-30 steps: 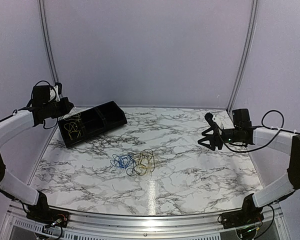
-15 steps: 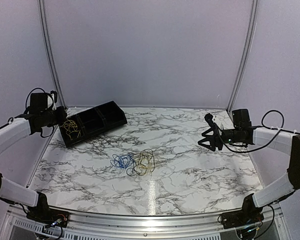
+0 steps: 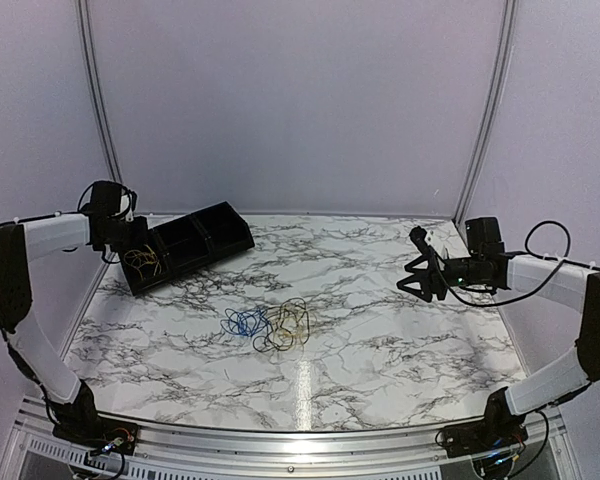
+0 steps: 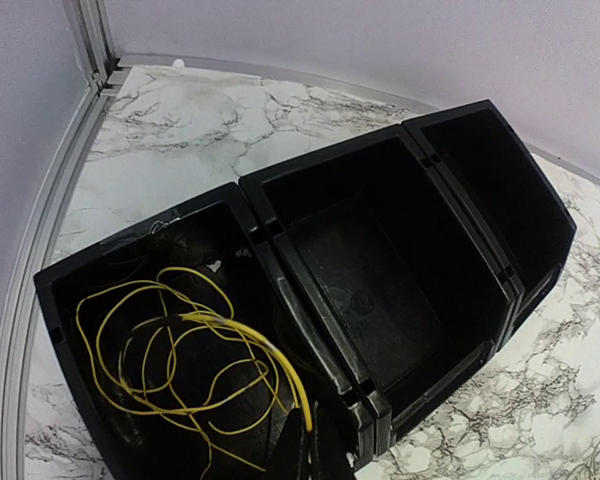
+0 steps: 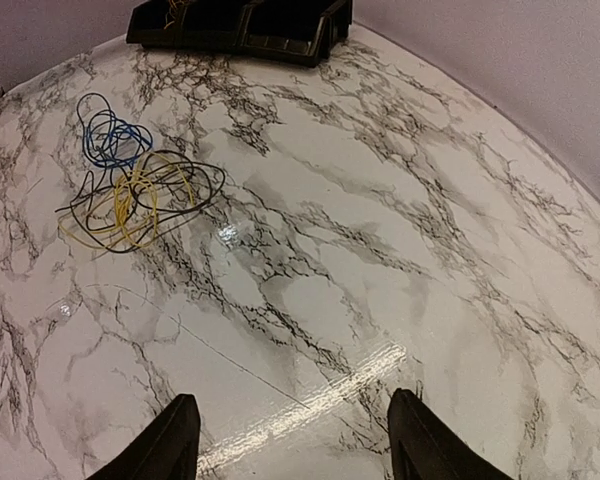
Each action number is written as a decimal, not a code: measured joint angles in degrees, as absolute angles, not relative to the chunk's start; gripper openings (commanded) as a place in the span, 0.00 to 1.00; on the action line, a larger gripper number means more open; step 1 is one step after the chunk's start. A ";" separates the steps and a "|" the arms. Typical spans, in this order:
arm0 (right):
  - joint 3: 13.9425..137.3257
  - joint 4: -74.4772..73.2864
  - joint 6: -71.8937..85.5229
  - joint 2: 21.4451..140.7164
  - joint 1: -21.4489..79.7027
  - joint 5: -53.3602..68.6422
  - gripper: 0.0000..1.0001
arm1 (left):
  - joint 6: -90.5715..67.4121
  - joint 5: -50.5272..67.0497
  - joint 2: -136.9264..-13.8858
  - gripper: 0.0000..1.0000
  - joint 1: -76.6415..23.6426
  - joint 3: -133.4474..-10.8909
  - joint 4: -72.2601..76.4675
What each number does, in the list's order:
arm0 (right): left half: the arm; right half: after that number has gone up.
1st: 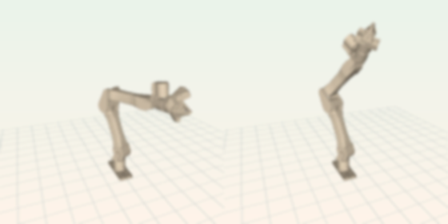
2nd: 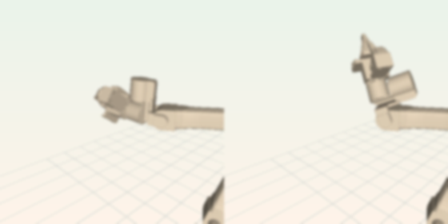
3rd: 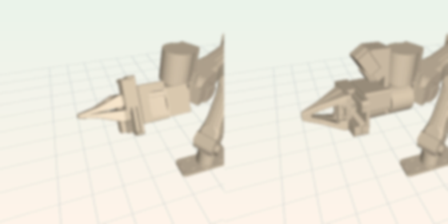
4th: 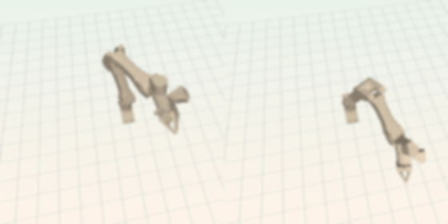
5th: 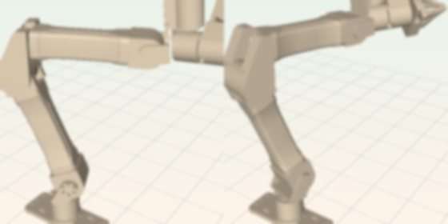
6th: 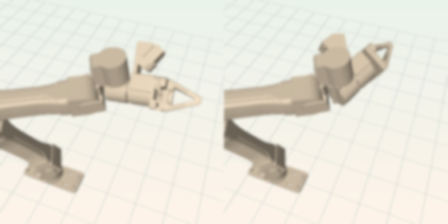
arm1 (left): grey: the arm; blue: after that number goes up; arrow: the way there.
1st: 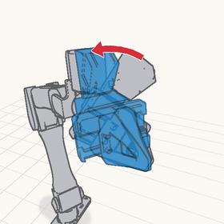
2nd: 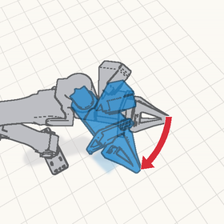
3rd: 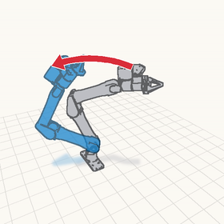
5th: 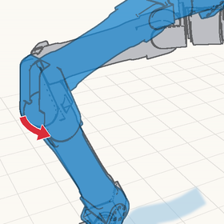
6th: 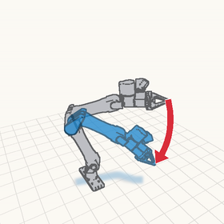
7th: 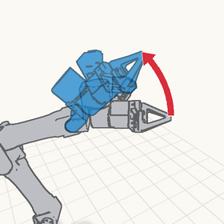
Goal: Untangle the cables
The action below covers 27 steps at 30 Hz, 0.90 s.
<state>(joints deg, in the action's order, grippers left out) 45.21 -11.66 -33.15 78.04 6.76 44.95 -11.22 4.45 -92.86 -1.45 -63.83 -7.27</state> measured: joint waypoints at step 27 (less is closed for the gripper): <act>45.56 -12.88 -34.57 78.00 6.79 44.25 0.64 | -10.02 -0.36 -105.27 0.00 -1.45 -67.48 -9.28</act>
<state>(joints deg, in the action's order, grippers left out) 45.56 -12.88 -34.57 78.00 6.79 44.25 -10.02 -0.36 -105.27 -1.45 -67.48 -9.28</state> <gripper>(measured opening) 0.642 0.016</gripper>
